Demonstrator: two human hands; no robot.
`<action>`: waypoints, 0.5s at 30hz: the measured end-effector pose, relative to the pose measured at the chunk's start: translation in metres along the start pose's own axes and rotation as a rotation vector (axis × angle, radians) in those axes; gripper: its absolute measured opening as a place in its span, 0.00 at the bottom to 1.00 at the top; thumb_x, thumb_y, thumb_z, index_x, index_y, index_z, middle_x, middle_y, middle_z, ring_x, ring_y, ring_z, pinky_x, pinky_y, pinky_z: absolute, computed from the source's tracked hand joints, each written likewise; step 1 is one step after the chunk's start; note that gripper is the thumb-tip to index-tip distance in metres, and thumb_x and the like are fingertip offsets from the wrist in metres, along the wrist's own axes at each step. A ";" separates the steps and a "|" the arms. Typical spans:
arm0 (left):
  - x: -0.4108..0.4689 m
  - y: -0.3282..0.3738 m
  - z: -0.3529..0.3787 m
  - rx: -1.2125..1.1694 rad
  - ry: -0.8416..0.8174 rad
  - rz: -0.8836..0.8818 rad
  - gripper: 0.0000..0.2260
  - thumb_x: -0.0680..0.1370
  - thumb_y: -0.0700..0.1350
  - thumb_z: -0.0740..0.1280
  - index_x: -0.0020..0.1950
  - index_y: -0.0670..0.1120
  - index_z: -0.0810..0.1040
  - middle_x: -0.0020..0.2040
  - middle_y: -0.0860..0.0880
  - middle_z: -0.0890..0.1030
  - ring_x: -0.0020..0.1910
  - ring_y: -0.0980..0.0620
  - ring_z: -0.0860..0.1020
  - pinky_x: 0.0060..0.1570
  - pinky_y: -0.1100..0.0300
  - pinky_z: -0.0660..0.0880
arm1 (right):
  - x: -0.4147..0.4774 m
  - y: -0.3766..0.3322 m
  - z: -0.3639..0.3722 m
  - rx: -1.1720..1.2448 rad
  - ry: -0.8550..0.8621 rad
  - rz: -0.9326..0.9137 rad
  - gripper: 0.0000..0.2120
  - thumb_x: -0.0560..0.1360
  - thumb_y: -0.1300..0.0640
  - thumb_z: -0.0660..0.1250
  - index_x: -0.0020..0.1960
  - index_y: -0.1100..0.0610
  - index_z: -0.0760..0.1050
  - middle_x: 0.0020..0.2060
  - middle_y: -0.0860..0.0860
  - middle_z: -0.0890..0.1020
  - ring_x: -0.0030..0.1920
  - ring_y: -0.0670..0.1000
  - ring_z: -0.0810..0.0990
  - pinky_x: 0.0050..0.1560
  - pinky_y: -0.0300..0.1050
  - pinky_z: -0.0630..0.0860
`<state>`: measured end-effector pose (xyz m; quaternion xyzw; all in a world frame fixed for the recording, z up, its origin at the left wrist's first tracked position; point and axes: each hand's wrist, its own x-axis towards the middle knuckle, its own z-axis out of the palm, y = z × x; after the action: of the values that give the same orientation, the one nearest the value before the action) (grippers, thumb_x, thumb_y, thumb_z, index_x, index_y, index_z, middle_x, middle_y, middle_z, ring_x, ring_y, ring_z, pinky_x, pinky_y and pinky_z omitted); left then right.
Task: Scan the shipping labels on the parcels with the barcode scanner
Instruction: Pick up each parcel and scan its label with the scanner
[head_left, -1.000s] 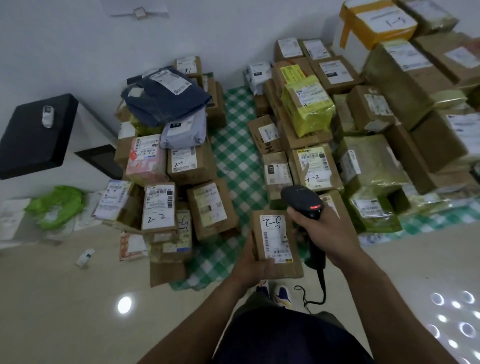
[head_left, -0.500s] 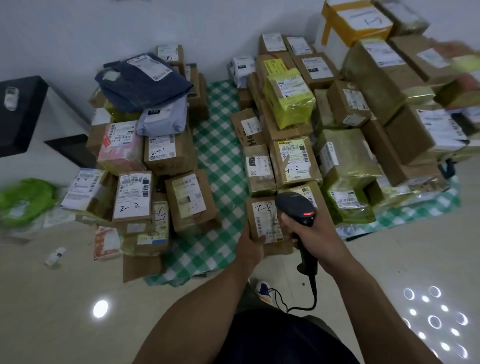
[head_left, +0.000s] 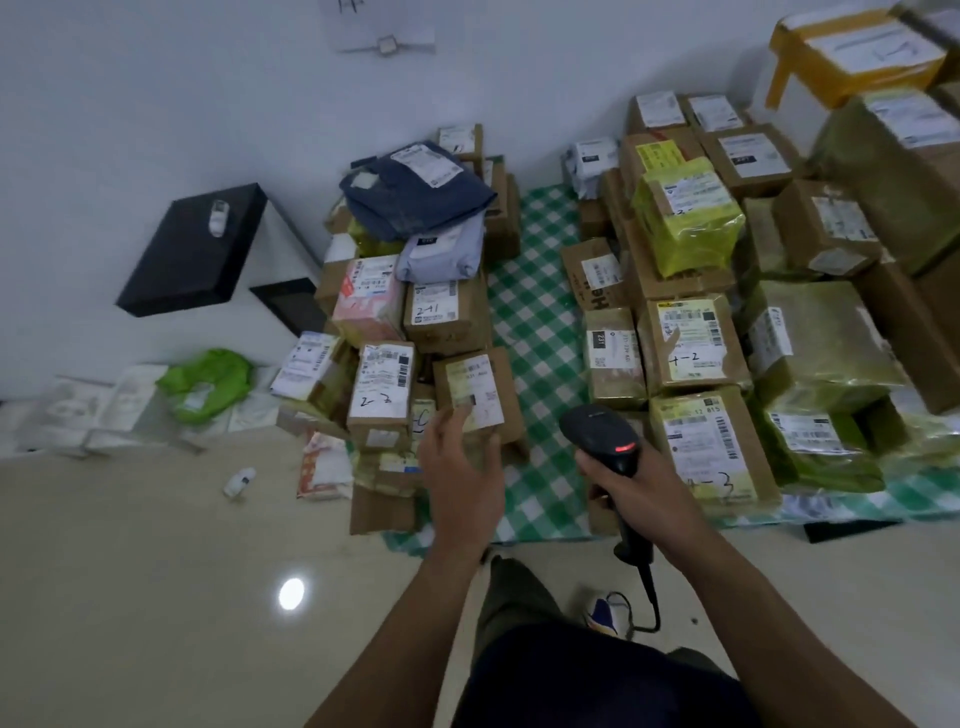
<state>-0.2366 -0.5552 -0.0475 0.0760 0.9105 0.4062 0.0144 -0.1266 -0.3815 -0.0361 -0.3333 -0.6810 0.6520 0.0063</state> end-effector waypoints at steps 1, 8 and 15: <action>0.012 -0.005 -0.015 0.076 0.071 0.050 0.20 0.82 0.54 0.67 0.73 0.51 0.73 0.76 0.48 0.66 0.74 0.47 0.64 0.72 0.50 0.63 | 0.003 -0.004 0.006 0.003 -0.018 -0.011 0.14 0.79 0.53 0.74 0.64 0.51 0.77 0.44 0.51 0.87 0.36 0.43 0.86 0.34 0.34 0.77; 0.093 -0.038 -0.071 0.199 0.125 -0.199 0.34 0.81 0.54 0.69 0.82 0.44 0.59 0.79 0.40 0.62 0.78 0.38 0.60 0.73 0.39 0.63 | 0.031 -0.023 0.045 -0.031 -0.126 -0.066 0.13 0.78 0.51 0.74 0.62 0.50 0.80 0.45 0.49 0.87 0.42 0.49 0.87 0.51 0.54 0.84; 0.097 -0.050 -0.078 -0.238 -0.057 -0.518 0.42 0.71 0.63 0.78 0.78 0.49 0.63 0.70 0.53 0.76 0.53 0.54 0.82 0.51 0.58 0.80 | 0.043 -0.031 0.073 -0.067 -0.202 -0.063 0.17 0.79 0.51 0.74 0.65 0.54 0.78 0.45 0.48 0.88 0.38 0.46 0.86 0.36 0.36 0.78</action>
<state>-0.3454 -0.6307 -0.0290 -0.1502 0.8447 0.4907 0.1520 -0.2066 -0.4239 -0.0378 -0.2442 -0.7099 0.6585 -0.0529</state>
